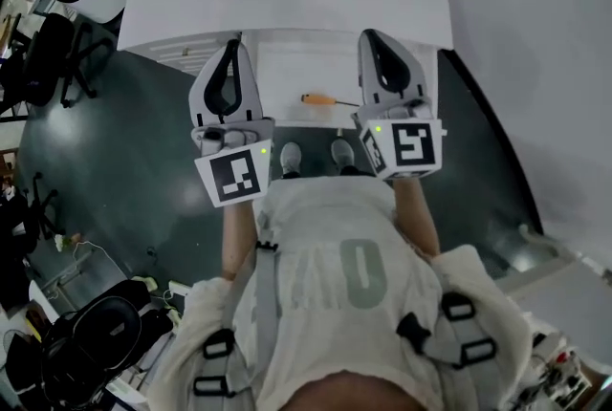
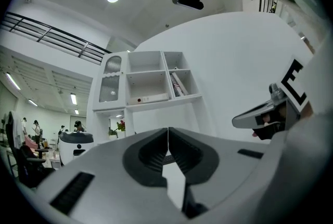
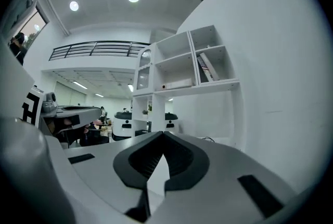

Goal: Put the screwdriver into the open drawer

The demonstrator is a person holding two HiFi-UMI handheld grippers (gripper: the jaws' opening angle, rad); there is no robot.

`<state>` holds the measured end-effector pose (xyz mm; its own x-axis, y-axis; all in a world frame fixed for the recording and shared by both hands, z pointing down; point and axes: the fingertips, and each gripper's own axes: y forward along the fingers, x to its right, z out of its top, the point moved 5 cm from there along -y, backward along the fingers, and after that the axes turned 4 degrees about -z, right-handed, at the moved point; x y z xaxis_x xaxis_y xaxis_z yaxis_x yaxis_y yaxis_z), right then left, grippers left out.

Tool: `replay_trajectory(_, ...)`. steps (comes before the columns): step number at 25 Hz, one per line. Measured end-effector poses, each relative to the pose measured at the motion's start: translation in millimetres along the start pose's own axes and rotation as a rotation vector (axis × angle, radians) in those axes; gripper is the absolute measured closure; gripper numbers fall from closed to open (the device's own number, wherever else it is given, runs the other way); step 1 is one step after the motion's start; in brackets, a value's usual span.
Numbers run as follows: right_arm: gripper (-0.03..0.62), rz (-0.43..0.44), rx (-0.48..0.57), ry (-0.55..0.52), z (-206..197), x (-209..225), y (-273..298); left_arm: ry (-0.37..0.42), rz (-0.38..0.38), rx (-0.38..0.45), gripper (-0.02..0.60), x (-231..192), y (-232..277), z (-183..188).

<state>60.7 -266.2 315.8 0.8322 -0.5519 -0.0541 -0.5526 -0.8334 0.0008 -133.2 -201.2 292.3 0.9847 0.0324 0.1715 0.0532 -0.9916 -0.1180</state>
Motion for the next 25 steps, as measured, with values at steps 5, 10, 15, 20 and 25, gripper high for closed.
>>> replay_trajectory(5,0.588,-0.018,-0.034,0.033,-12.9,1.4,-16.4,0.009,-0.041,0.005,0.575,12.7,4.9,0.2)
replay_trajectory(10,0.589,-0.030,-0.066,0.041,-22.9,4.9,-18.8,0.002,-0.064,0.000,0.575,15.5,9.5,-1.8)
replay_trajectory(15,0.589,-0.029,-0.075,0.038,-25.1,5.2,-16.6,0.005,-0.075,-0.009,0.575,15.6,13.3,-5.3)
replay_trajectory(20,0.589,-0.025,-0.083,0.030,-27.8,3.3,-16.0,-0.002,-0.072,-0.017,0.575,13.5,13.5,-7.1)
replay_trajectory(25,0.589,-0.020,-0.085,0.027,-29.4,6.3,-20.6,0.005,-0.071,-0.016,0.575,17.8,11.3,-7.5)
